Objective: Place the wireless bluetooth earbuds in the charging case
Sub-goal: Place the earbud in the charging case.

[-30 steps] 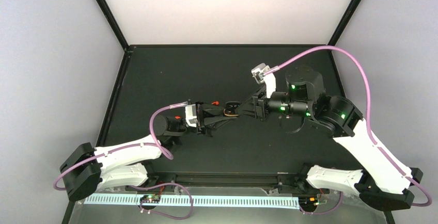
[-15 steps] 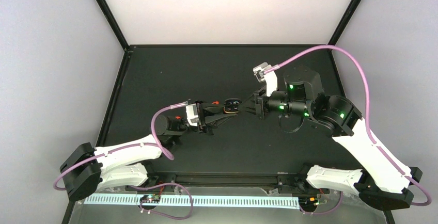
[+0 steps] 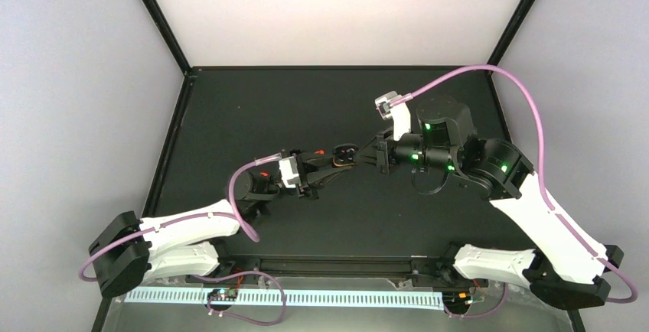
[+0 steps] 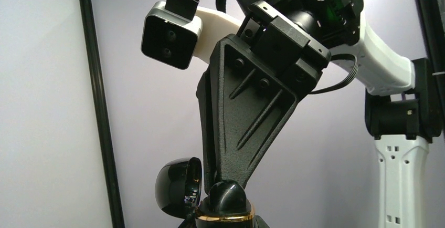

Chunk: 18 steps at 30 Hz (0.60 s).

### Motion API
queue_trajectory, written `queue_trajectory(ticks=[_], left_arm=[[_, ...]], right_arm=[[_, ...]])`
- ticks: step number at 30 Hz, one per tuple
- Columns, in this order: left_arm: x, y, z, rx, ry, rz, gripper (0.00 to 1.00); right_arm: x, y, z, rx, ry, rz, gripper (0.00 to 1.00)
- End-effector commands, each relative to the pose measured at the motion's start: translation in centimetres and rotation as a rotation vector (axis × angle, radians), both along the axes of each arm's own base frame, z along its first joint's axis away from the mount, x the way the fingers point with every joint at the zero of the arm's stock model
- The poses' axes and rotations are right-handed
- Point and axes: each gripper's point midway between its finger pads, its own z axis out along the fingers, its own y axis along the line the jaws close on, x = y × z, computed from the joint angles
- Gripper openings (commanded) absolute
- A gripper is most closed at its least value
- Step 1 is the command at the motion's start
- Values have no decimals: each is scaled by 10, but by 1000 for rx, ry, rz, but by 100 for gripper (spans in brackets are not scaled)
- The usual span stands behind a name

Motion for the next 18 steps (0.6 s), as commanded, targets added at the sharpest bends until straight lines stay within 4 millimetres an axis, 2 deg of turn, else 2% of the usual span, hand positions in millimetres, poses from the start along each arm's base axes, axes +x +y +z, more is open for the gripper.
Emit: queue_trajectory(ticks=[1,18], left_arm=[[1,-4,17,-8,-81,66,2],[18,-5,8,54,-161,283,1]], right_arm=[[4,0,7,18,22,-40,3],[29,-12,-2,0,100,-215,1]])
